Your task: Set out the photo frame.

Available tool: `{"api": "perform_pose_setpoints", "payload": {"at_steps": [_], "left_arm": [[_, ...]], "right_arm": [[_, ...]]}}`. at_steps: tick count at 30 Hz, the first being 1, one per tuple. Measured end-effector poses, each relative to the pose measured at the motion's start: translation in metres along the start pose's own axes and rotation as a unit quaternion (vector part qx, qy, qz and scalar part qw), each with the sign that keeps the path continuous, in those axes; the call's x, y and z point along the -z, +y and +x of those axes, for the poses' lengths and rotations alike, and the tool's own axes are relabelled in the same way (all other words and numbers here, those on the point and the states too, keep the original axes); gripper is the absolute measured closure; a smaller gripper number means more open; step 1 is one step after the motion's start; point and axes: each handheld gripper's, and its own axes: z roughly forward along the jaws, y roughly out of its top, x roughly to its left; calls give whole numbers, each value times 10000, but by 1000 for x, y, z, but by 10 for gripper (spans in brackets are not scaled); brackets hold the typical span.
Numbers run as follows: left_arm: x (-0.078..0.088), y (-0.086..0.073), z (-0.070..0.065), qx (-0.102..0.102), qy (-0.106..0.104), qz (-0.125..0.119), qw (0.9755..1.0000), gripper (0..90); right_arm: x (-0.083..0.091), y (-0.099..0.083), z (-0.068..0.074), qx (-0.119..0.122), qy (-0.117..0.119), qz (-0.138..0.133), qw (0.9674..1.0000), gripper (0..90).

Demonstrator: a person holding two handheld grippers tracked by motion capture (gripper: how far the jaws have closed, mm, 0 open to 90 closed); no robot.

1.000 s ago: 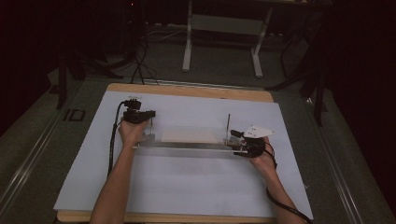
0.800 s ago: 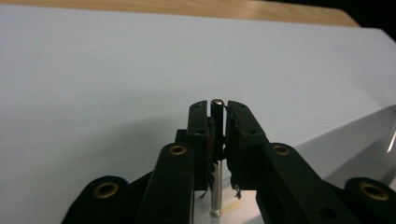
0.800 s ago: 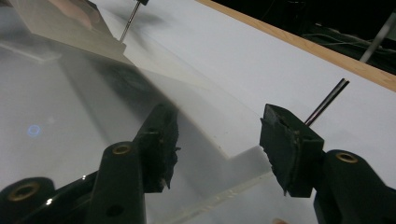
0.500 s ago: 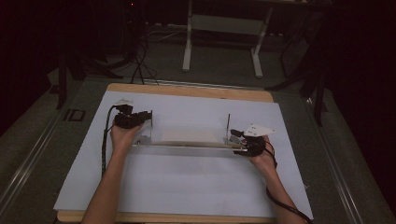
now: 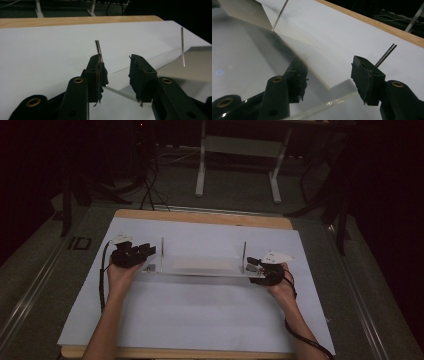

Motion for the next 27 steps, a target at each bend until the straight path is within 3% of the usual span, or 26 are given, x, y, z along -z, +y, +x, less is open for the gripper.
{"api": "perform_pose_setpoints", "payload": {"at_steps": [14, 22, 27], "left_arm": [[20, -6, -3, -290, -17, -11, 9996, 584], [26, -9, -9, -684, -105, 29, 9976, 570], [28, -11, -11, -893, -14, 74, 9960, 553]], "right_arm": [[-1, 7, -6, -129, -36, -112, 9998, 447], [-2, 10, -9, -178, 26, -60, 9998, 446], [-2, 13, -11, -227, 64, -28, 9997, 445]]}}
